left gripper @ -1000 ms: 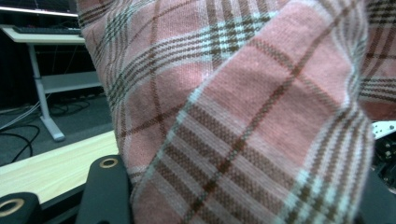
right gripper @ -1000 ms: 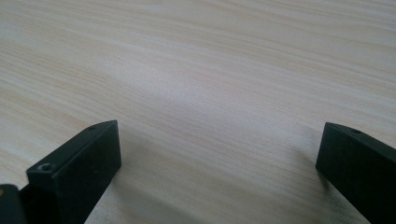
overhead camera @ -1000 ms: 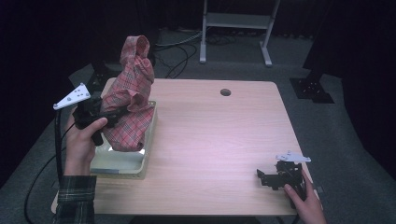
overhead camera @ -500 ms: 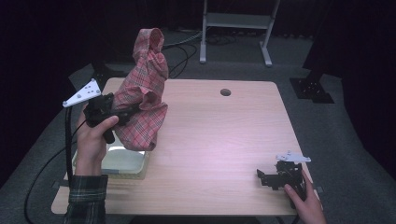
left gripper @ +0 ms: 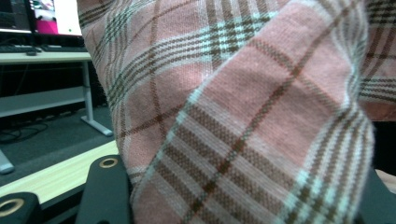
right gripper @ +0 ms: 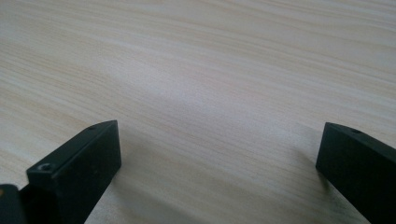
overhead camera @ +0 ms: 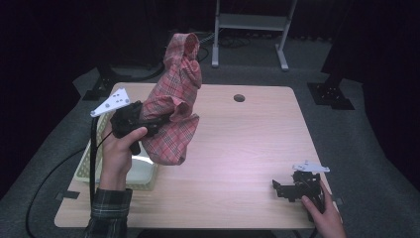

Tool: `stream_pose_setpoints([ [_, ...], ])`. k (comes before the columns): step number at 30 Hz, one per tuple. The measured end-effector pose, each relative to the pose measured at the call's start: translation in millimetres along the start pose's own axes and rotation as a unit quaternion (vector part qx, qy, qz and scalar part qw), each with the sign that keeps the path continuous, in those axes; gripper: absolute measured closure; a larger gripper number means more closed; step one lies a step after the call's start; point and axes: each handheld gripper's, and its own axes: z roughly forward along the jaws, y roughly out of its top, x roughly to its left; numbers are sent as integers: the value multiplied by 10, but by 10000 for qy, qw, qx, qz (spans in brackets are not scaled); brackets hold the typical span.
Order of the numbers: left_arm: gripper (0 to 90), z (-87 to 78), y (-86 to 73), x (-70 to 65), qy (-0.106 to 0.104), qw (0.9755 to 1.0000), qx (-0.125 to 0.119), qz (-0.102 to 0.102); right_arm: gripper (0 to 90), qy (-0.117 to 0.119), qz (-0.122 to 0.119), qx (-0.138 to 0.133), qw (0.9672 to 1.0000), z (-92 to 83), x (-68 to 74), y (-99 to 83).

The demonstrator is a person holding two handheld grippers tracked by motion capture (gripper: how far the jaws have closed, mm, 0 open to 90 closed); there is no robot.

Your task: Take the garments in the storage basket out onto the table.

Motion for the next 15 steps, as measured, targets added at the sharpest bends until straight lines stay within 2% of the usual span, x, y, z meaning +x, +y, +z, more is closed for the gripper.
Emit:
stream_pose_setpoints([
  [9,414,175,-56,-133,-120,9999,-79,-18,0,0,0,0,10000,0,0,0],
  [15,414,316,-107,-255,-174,9998,-52,66,0,-1,-1,1,10000,0,0,0],
])
